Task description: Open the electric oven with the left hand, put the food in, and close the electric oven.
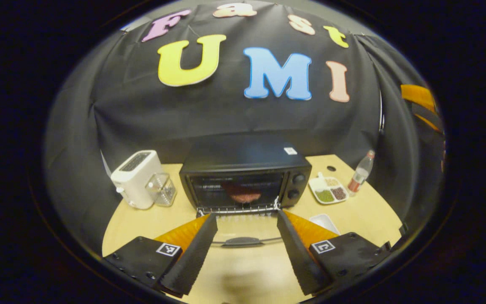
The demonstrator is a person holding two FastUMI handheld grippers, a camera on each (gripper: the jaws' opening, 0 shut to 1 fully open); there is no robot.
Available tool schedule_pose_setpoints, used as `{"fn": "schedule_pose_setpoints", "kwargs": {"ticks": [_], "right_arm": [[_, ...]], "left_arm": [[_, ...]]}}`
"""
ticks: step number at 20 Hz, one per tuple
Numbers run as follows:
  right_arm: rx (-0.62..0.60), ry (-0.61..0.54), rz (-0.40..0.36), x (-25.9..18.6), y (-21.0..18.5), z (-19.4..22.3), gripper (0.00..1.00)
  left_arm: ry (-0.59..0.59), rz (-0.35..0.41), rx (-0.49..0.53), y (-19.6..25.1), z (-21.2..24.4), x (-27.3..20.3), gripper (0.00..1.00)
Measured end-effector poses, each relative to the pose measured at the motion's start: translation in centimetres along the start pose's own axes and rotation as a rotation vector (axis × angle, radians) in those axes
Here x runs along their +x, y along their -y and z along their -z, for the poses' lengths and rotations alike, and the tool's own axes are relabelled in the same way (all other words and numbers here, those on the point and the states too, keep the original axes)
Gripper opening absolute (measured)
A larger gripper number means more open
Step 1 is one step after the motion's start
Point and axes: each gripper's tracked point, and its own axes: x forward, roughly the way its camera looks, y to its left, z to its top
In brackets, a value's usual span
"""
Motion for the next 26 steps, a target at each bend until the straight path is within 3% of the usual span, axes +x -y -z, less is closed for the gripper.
{"fn": "schedule_pose_setpoints", "kwargs": {"ticks": [4,6,7,8,12,14,16,18,23,25,26], "right_arm": [[0.01,-0.032,0.019,0.3,1.4,1.0,0.99],[0.035,-0.051,0.019,0.6,1.8,1.6,0.99],[0.044,-0.053,0.026,0.8,2.3,1.7,0.99],[0.047,-0.055,0.035,0.9,2.9,1.8,0.99],[0.051,-0.104,0.05,0.5,4.5,4.7,0.99],[0.043,-0.137,0.069,0.4,5.5,5.9,0.99],[0.037,-0.147,0.084,0.6,6.2,6.3,0.99],[0.034,-0.145,0.097,0.7,6.7,6.3,0.99],[0.042,-0.141,0.106,1.0,7.5,5.5,0.99],[0.042,-0.143,0.104,1.2,7.4,5.7,0.99],[0.042,-0.147,0.101,1.3,7.3,5.9,0.99]], "left_arm": [[-0.222,-0.002,0.001,-0.3,6.5,2.8,1.0],[-0.323,-0.023,0.043,-1.1,9.2,4.3,0.93],[-0.364,-0.02,0.05,-1.0,10.4,5.1,0.97],[-0.403,-0.013,0.049,-1.0,11.4,5.6,0.93],[-0.514,-0.003,-0.026,-1.2,14.0,7.6,0.97],[-0.549,-0.016,-0.044,-1.6,14.7,8.6,0.93],[-0.569,-0.019,-0.044,-1.9,14.8,9.5,0.93],[-0.586,-0.017,-0.034,-1.7,15.2,10.2,1.0],[-0.637,-0.032,-0.043,-1.9,16.4,11.5,1.0],[-0.644,-0.03,-0.058,-2.0,16.5,12.0,0.93],[-0.649,-0.028,-0.067,-2.1,16.5,12.3,0.97]]}}
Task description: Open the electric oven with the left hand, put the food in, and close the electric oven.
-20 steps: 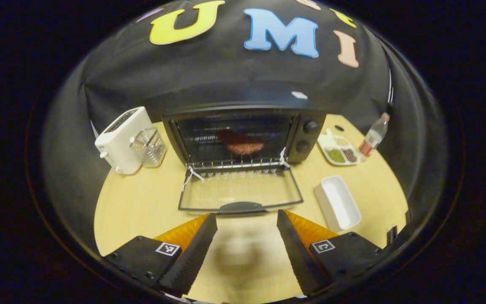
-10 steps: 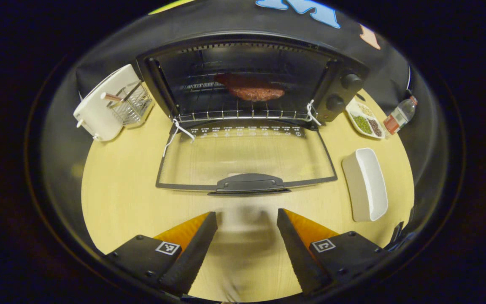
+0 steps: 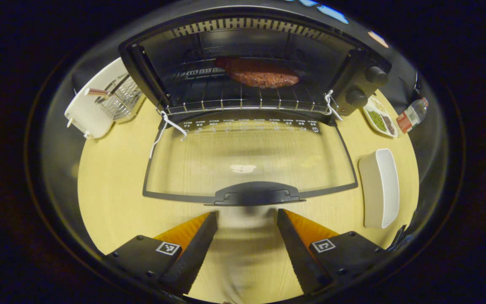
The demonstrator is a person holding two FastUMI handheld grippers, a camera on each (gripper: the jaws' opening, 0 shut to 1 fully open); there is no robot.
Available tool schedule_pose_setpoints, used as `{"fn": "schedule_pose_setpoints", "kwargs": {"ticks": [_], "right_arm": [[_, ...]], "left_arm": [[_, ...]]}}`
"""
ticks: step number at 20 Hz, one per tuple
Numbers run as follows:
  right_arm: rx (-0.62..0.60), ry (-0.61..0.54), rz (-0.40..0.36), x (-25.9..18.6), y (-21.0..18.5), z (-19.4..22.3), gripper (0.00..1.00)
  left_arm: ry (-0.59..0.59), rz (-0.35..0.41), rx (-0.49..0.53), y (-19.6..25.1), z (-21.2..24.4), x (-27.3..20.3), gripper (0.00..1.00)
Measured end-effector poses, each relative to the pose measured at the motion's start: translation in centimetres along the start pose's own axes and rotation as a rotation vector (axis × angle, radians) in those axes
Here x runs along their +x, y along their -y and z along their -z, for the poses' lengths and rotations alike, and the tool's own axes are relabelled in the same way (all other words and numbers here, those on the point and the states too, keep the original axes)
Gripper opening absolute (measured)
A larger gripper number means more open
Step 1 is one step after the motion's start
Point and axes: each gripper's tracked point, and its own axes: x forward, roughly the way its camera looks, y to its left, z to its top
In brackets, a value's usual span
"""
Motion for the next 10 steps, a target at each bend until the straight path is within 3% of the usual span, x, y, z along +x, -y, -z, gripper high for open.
{"fn": "schedule_pose_setpoints", "kwargs": {"ticks": [3,4,7,8,10], "right_arm": [[0.01,-0.04,-0.023,0.3,-0.5,1.1,0.99],[0.02,-0.061,-0.036,0.3,-0.7,1.5,0.99],[0.031,-0.075,-0.038,0.1,-0.4,1.6,0.99],[0.029,-0.067,-0.033,0.1,-0.3,1.5,0.93],[0.022,-0.048,-0.025,-0.3,-0.1,1.0,0.99]], "left_arm": [[-0.014,0.01,-0.012,-0.3,-0.3,0.8,1.0],[-0.021,0.005,0.0,-0.5,-0.2,1.2,0.94],[-0.013,-0.008,0.025,-0.5,-0.5,1.0,0.97],[-0.005,-0.006,0.019,-0.5,-0.6,0.8,1.0],[0.021,-0.007,0.031,-0.3,-0.8,-0.2,0.97]]}}
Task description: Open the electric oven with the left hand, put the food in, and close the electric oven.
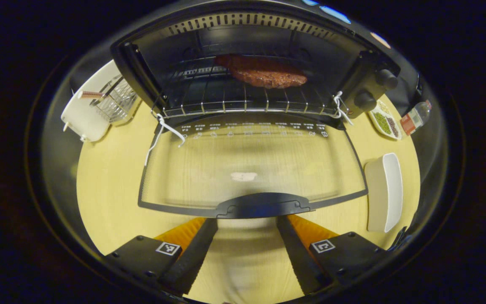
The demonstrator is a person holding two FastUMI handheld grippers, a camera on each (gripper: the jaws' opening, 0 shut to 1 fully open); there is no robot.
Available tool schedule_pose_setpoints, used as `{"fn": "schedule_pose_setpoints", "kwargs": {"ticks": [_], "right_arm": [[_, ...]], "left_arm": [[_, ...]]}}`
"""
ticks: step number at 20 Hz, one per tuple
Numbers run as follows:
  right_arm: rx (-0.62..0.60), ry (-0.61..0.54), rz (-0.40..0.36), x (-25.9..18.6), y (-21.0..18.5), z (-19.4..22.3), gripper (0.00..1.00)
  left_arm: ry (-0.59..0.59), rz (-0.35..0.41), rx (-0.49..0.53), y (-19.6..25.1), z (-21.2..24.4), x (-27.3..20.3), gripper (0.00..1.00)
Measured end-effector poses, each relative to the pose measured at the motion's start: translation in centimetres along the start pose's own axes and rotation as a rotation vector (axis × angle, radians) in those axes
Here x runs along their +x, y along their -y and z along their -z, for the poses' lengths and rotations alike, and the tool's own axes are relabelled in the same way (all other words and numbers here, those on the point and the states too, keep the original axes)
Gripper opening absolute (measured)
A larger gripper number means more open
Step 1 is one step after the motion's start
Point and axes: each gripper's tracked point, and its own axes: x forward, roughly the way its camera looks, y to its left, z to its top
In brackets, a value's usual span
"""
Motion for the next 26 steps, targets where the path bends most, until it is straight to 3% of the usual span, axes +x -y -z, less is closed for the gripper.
{"fn": "schedule_pose_setpoints", "kwargs": {"ticks": [2,3,4,5,6,9,11,12,13,16,18,23,26], "right_arm": [[-0.011,0.016,0.002,-0.4,0.0,-0.4,0.99],[-0.017,0.023,0.002,-0.5,-0.1,-0.5,0.93],[-0.021,0.027,0.001,-0.6,-0.2,-0.6,0.99],[-0.021,0.032,-0.003,-0.7,-0.4,-0.7,0.99],[-0.023,0.033,-0.009,-0.7,-0.7,-0.7,0.99],[-0.029,0.034,-0.025,-0.1,-2.0,-0.3,0.93],[-0.026,0.038,-0.037,-0.1,-2.5,-0.4,0.93],[-0.027,0.04,-0.04,-0.1,-2.6,-0.5,0.99],[-0.03,0.043,-0.042,-0.3,-2.6,-0.6,0.93],[-0.039,0.044,-0.029,-0.4,-1.8,-0.5,0.93],[-0.028,0.035,-0.019,-0.6,-1.2,-0.3,0.99],[-0.013,0.041,-0.022,-0.6,0.1,-0.7,0.99],[-0.027,0.062,-0.046,-0.4,0.5,-2.0,0.99]], "left_arm": [[0.038,0.0,0.017,0.2,-0.6,-1.6,0.97],[0.059,0.004,0.017,0.3,-0.9,-2.5,0.97],[0.084,0.008,0.014,0.4,-1.3,-3.4,0.93],[0.114,0.008,0.018,0.3,-1.7,-4.3,1.0],[0.15,0.006,0.027,0.3,-2.2,-5.3,0.97],[0.23,0.023,0.022,0.7,-3.7,-7.4,1.0],[0.238,0.046,-0.005,1.4,-4.2,-7.7,0.97],[0.243,0.039,0.001,1.3,-4.3,-7.8,0.97],[0.25,0.036,0.013,1.3,-4.4,-7.9,1.0],[0.27,0.032,0.033,1.3,-5.5,-7.9,0.93],[0.305,0.026,0.021,1.4,-6.5,-8.4,0.97],[0.515,0.01,0.02,1.8,-10.1,-13.3,1.0],[0.686,0.016,0.011,3.1,-12.1,-19.0,0.97]]}}
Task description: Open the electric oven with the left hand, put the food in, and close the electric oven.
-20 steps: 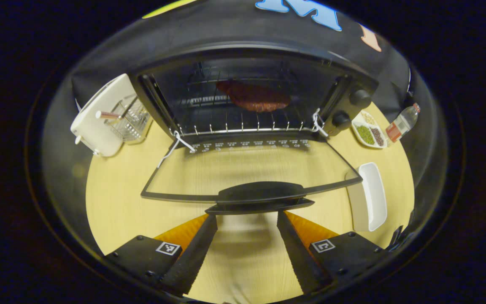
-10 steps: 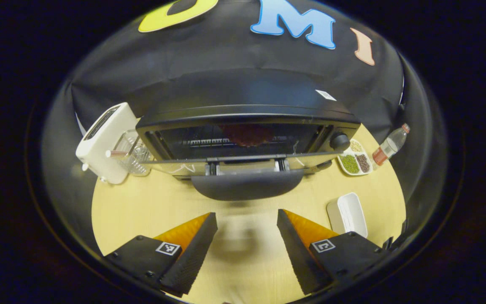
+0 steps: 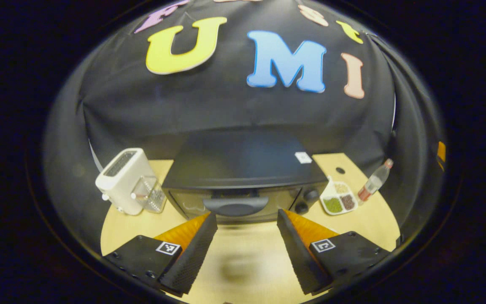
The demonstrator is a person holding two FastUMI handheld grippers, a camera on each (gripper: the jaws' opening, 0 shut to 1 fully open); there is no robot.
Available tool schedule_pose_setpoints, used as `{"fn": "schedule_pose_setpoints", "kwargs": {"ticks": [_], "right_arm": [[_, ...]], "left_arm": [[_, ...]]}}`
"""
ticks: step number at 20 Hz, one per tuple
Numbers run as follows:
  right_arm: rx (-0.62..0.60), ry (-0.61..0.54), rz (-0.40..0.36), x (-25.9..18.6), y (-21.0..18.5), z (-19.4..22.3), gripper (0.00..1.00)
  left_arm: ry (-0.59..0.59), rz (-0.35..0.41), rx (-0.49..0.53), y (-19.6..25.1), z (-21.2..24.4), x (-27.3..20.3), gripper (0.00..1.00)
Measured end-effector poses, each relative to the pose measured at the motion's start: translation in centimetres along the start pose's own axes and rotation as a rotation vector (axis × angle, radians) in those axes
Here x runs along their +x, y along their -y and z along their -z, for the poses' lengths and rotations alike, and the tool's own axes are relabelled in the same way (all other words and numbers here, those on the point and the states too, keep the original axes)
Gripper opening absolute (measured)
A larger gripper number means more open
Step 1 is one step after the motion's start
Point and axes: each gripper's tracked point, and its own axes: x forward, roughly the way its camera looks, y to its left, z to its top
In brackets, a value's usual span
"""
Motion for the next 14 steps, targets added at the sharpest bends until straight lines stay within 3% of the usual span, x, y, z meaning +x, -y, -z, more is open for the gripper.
{"fn": "schedule_pose_setpoints", "kwargs": {"ticks": [5,6,9,14], "right_arm": [[-0.038,0.069,-0.067,0.4,-0.3,-4.1,0.99],[-0.043,0.078,-0.086,0.6,-0.5,-4.9,0.99],[-0.024,0.09,-0.143,0.7,-1.7,-7.1,0.99],[-0.014,0.142,-0.103,-2.2,-2.3,-11.0,0.98]], "left_arm": [[0.257,-0.06,-0.033,2.1,-7.8,-8.0,1.0],[0.294,-0.071,-0.038,2.5,-9.0,-9.5,0.92],[0.404,-0.067,-0.044,4.1,-13.1,-14.0,1.0],[0.514,-0.036,-0.004,5.2,-16.9,-19.3,1.0]]}}
